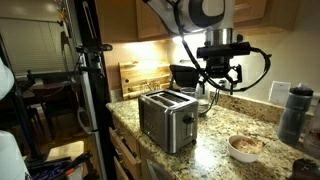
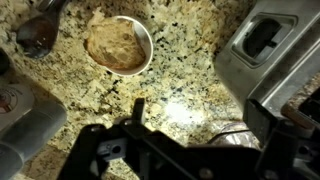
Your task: Put the two slices of bread in the two slots of the toaster
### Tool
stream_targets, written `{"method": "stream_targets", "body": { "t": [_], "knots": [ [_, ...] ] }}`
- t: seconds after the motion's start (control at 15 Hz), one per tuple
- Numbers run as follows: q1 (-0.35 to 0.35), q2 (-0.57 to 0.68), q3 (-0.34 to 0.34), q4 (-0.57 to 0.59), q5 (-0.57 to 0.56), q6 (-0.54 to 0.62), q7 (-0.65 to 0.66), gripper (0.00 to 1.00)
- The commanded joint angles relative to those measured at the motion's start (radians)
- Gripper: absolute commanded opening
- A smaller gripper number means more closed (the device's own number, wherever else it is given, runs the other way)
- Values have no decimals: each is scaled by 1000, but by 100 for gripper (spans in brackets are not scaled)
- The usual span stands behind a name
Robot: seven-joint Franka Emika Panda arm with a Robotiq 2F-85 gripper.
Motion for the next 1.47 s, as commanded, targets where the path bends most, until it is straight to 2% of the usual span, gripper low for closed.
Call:
{"method": "stream_targets", "body": {
  "t": [0.0, 0.53, 0.8, 1.2, 1.27, 1.4],
  "knots": [
    [-30, 49, -14, 11, -16, 77, 73, 100],
    [-122, 165, -24, 58, 19, 235, 62, 100],
    [-184, 242, -1, 139, 80, 225, 14, 100],
    [-258, 384, 37, 334, 152, 173, -34, 100],
    [-237, 339, 22, 258, 119, 213, -3, 100],
    [-246, 376, 27, 306, 120, 206, -3, 100]
  ]
}}
